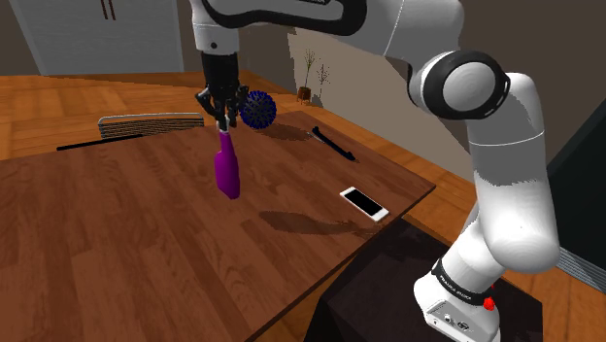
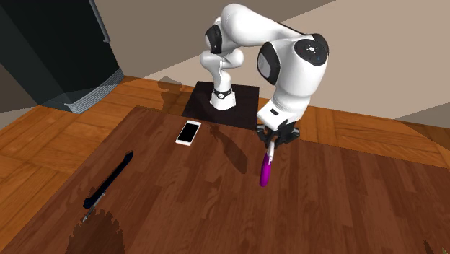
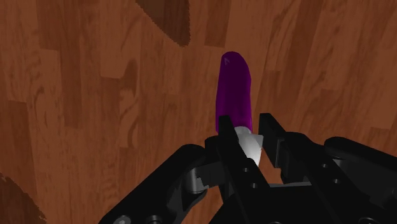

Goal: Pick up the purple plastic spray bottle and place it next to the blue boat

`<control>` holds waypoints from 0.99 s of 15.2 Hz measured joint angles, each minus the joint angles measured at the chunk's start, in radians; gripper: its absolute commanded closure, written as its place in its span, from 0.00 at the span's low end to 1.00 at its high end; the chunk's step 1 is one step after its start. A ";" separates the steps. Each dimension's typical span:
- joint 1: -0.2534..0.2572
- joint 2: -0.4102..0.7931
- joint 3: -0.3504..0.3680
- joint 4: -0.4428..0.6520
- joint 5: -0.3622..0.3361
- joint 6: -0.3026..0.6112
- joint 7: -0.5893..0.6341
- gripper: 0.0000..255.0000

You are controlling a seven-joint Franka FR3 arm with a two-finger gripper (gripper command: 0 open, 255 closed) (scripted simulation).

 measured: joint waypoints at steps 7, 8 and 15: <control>0.033 0.057 -0.005 0.192 -0.014 -0.133 -0.007 1.00; 0.044 0.078 -0.007 0.244 -0.019 -0.163 -0.009 1.00; -0.102 -0.152 -0.003 -0.102 0.034 -0.044 -0.089 1.00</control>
